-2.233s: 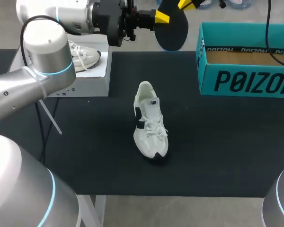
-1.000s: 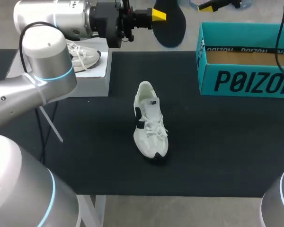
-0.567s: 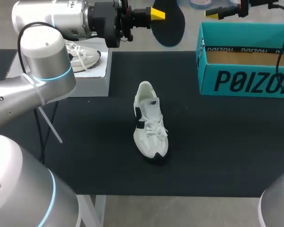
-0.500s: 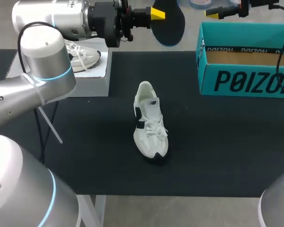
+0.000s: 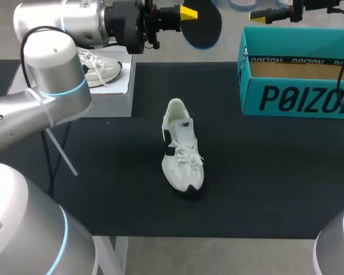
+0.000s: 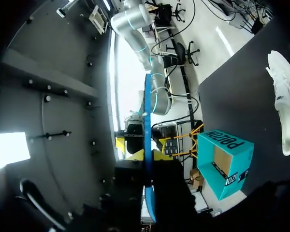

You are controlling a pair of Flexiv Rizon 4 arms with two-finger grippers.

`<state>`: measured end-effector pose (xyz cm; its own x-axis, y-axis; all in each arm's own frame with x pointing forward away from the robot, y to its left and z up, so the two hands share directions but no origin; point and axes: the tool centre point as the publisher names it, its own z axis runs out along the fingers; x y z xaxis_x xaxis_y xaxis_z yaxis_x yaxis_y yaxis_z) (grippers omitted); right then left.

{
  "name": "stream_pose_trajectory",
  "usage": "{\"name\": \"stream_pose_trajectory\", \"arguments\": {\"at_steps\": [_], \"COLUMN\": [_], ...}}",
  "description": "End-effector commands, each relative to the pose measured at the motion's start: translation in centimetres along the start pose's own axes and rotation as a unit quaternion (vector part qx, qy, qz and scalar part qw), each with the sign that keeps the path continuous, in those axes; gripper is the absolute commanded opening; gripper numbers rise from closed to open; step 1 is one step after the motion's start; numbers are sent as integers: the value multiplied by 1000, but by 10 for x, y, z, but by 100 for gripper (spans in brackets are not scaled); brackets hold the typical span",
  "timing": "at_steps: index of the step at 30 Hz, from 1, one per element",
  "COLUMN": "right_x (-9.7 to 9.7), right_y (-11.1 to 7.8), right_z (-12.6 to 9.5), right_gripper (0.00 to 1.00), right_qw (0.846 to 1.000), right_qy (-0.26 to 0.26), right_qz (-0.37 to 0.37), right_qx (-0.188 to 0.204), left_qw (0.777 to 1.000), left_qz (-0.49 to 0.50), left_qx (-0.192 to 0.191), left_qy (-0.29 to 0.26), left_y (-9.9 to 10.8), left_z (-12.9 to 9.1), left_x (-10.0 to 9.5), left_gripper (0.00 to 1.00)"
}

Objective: Take the shoe out of the shoebox, open the shoe tongue, remove and reinsert the insole, then place the shoe into the shoebox

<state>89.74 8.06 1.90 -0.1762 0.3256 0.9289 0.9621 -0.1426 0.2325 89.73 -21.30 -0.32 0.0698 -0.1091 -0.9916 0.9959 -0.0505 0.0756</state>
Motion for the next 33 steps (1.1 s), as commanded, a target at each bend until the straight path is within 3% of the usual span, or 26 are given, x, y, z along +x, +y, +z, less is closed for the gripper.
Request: {"name": "stream_pose_trajectory", "arguments": {"at_steps": [1,2,3,16,17,18,19,20,21,22,24,33], "right_x": [0,0,0,0,0,0,0,0,0,0,0,0], "right_y": [1,1,1,1,1,1,1,1,1,1,1,1], "right_z": [2,2,2,2,2,2,2,2,2,2,2,2], "right_gripper": [100,100,100,100,100,100,100,100,100,100,100,100], "right_qw": [1000,1000,1000,1000,1000,1000,1000,1000,1000,1000,1000,1000], "right_qy": [-1,-1,-1,-1,-1,-1,-1,-1,-1,-1,-1,-1], "right_qz": [1,1,1,1,1,1,1,1,1,1,1,1], "right_qx": [0,0,0,0,0,0,0,0,0,0,0,0], "left_qw": [952,948,951,951,917,901,870,815,810,758,717,717], "left_qz": [-301,-312,-306,-306,-391,-427,-484,-571,-579,-645,-691,-691], "left_qx": [-44,-40,-45,-45,-65,-58,-54,-63,-44,-47,-11,-11], "left_qy": [-38,-54,-14,-14,-42,-54,-78,-77,-82,-89,-92,-92], "left_y": [13,9,4,4,10,11,12,15,16,16,12,12], "left_z": [-1,-1,2,2,2,2,1,1,1,0,0,0], "left_x": [-4,-9,-13,-13,-15,-14,-13,-15,-14,-14,-20,-20], "left_gripper": [0,0,0,0,0,0,0,0,0,0,0,0]}}
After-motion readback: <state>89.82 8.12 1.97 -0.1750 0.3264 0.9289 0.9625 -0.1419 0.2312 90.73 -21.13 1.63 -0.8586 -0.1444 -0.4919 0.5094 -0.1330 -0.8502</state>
